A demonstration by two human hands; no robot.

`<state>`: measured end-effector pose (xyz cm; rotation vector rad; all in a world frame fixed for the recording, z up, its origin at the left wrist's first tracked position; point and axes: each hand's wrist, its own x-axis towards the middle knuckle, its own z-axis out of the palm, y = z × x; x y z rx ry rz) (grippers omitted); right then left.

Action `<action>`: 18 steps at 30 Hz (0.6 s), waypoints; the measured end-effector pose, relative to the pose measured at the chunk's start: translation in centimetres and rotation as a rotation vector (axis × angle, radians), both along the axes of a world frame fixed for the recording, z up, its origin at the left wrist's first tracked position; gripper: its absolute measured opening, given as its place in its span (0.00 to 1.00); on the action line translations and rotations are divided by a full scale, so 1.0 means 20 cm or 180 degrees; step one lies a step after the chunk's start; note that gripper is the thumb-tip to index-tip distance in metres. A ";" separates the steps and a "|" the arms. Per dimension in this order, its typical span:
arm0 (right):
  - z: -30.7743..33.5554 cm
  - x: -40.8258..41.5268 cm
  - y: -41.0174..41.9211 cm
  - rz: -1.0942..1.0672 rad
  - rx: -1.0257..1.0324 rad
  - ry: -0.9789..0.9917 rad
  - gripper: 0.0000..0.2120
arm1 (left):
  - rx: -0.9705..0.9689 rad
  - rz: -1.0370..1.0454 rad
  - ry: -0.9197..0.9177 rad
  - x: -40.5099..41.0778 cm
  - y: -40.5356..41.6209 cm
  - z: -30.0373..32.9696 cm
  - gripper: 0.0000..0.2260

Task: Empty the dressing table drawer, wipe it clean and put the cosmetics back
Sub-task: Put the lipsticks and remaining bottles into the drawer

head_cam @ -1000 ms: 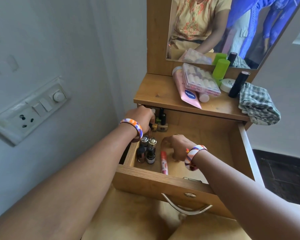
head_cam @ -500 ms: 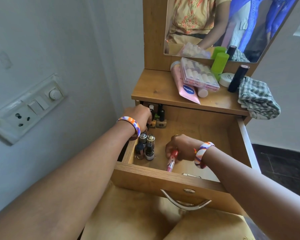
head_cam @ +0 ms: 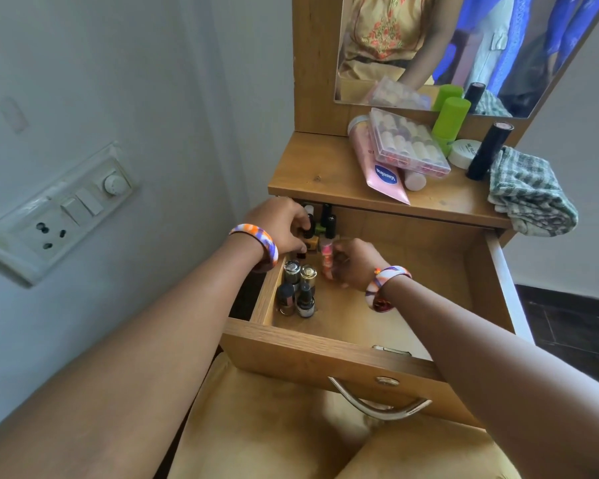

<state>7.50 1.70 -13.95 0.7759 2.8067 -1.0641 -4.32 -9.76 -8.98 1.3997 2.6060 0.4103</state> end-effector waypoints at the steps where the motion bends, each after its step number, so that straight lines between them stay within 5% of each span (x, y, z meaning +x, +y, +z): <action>1: 0.00 -0.02 -0.02 0.0024 0.0074 0.0020 0.12 | 0.0147 0.0100 -0.0109 -0.01 -0.01 0.00 0.15; 7: -0.01 -0.09 -0.06 0.0032 0.0171 0.0047 0.15 | 0.0840 0.0690 -0.0558 -0.02 -0.03 -0.04 0.08; 18: 0.01 -0.09 -0.05 -0.0128 -0.0256 -0.0042 0.13 | 0.0845 0.0669 -0.0473 -0.01 -0.03 -0.04 0.06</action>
